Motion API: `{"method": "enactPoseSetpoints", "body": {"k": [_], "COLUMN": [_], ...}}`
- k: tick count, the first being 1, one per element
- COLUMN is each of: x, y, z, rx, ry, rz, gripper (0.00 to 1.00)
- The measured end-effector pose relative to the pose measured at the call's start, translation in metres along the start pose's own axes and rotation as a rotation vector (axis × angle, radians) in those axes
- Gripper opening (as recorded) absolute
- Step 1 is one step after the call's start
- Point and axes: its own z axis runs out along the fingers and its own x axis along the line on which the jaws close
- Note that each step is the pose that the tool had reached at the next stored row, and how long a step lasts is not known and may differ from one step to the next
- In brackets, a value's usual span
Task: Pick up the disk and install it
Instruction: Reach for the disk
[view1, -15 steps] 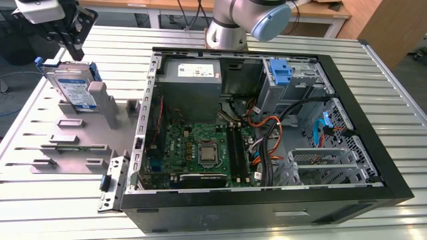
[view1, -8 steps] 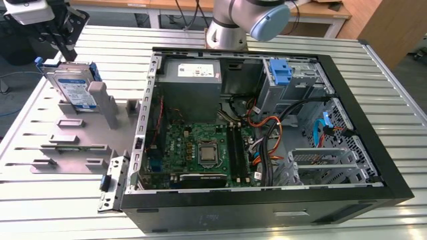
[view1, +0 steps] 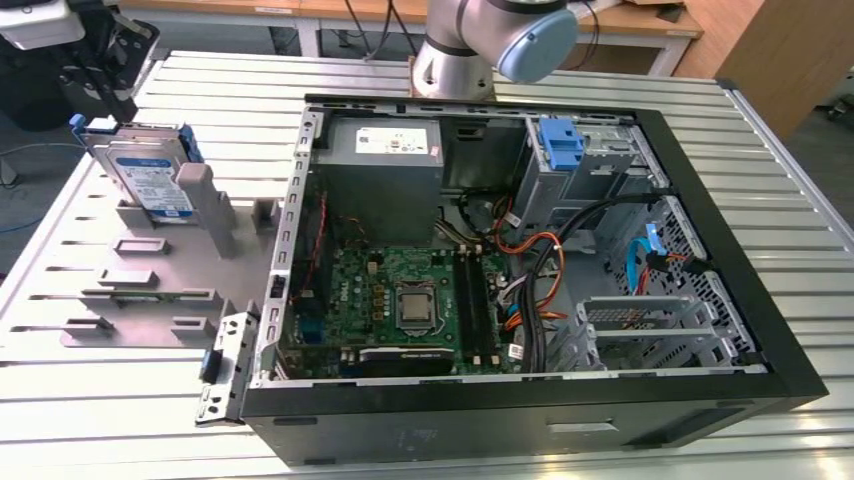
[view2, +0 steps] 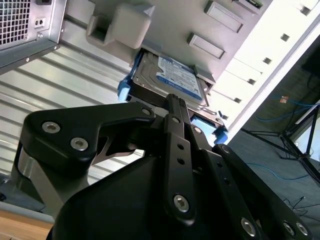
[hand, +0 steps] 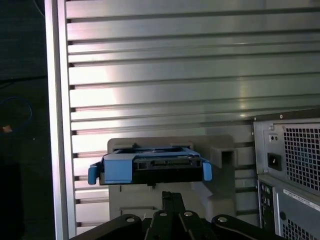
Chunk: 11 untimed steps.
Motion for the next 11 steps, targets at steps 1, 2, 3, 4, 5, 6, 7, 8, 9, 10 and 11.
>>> {"method": "enactPoseSetpoints", "body": {"k": [1, 2, 3, 4, 5, 6, 7, 8, 9, 10, 11], "x": [0.0019, 0.0032, 0.0036, 0.0036, 0.0036, 0.0036, 0.0037, 0.0037, 0.0037, 0.0038, 0.0037], "y": [0.0004, 0.0006, 0.0008, 0.0007, 0.0007, 0.0008, 0.0007, 0.0007, 0.0007, 0.0008, 0.0007], "z": [0.0006, 0.0010, 0.0013, 0.0012, 0.0012, 0.0012, 0.0012, 0.0012, 0.0013, 0.0014, 0.0017], "rx": [0.0000, 0.0000, -0.0001, -0.0001, 0.0000, 0.0000, 0.0001, 0.0000, 0.0000, 0.0001, 0.0006], "ry": [0.0000, 0.0000, -0.0003, -0.0001, -0.0001, 0.0000, 0.0001, 0.0001, 0.0001, 0.0018, 0.0080], "rz": [0.000, 0.000, 0.000, 0.000, 0.000, 0.000, 0.000, 0.000, 0.000, 0.000, 0.001], "gripper": [0.11, 0.11, 0.11, 0.11, 0.11, 0.11, 0.11, 0.11, 0.11, 0.11, 0.11]}}
